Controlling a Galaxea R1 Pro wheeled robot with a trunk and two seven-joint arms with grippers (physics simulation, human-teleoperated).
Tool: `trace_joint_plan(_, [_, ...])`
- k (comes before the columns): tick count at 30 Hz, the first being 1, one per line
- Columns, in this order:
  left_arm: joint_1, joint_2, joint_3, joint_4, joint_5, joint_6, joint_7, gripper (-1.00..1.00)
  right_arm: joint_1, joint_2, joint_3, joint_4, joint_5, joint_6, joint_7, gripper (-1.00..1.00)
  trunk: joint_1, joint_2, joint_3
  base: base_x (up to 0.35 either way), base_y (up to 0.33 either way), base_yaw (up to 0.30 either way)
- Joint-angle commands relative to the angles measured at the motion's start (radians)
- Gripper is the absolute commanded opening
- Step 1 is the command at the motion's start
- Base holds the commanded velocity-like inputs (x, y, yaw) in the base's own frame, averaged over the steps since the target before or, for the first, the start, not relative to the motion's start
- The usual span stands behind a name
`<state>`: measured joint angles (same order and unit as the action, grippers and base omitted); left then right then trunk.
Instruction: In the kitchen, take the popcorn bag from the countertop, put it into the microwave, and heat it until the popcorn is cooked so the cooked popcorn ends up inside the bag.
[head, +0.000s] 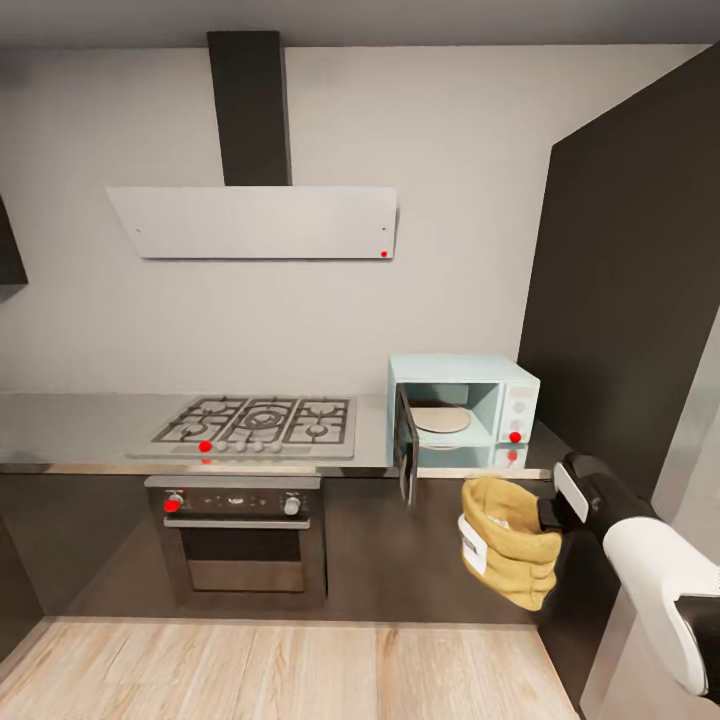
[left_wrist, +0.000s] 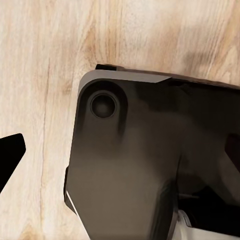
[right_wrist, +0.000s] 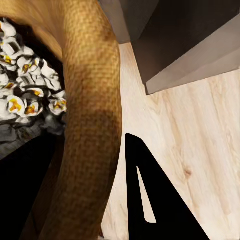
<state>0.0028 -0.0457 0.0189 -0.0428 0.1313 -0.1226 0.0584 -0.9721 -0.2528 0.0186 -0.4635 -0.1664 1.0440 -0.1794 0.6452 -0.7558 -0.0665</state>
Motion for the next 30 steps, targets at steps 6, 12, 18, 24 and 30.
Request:
trace_joint_plan(6, [0.0,0.0,0.001,-0.001,0.007,-0.002,0.001,1.0,0.0,0.001,-0.002,-0.117,-0.014,0.003,-0.008,-1.0,0.0,-0.001,-0.001,0.0,0.0,0.0])
trace_joint_plan(12, [0.0,0.0,0.002,-0.001,0.007,-0.001,0.001,1.0,0.0,0.001,-0.002,-0.125,-0.014,0.003,-0.009,-1.0,0.0,-0.001,-0.001,0.0,0.0,0.0])
trace_joint_plan(18, [0.0,-0.001,0.002,-0.001,0.007,-0.002,0.001,1.0,0.0,0.016,-0.001,-0.192,-0.01,0.003,-0.012,-1.0,0.0,-0.001,-0.001,0.0,0.0,0.0])
trace_joint_plan(24, [0.0,-0.001,0.002,-0.002,0.006,-0.002,0.001,1.0,0.0,0.016,-0.002,-0.295,-0.006,0.003,-0.014,-1.0,0.0,-0.001,-0.001,0.0,0.0,0.0])
trace_joint_plan(30, [0.0,-0.001,0.003,-0.002,0.007,-0.002,0.001,1.0,0.0,0.019,-0.002,-0.295,-0.004,0.003,-0.018,-1.0,0.0,-0.001,-0.001,0.0,0.0,0.0])
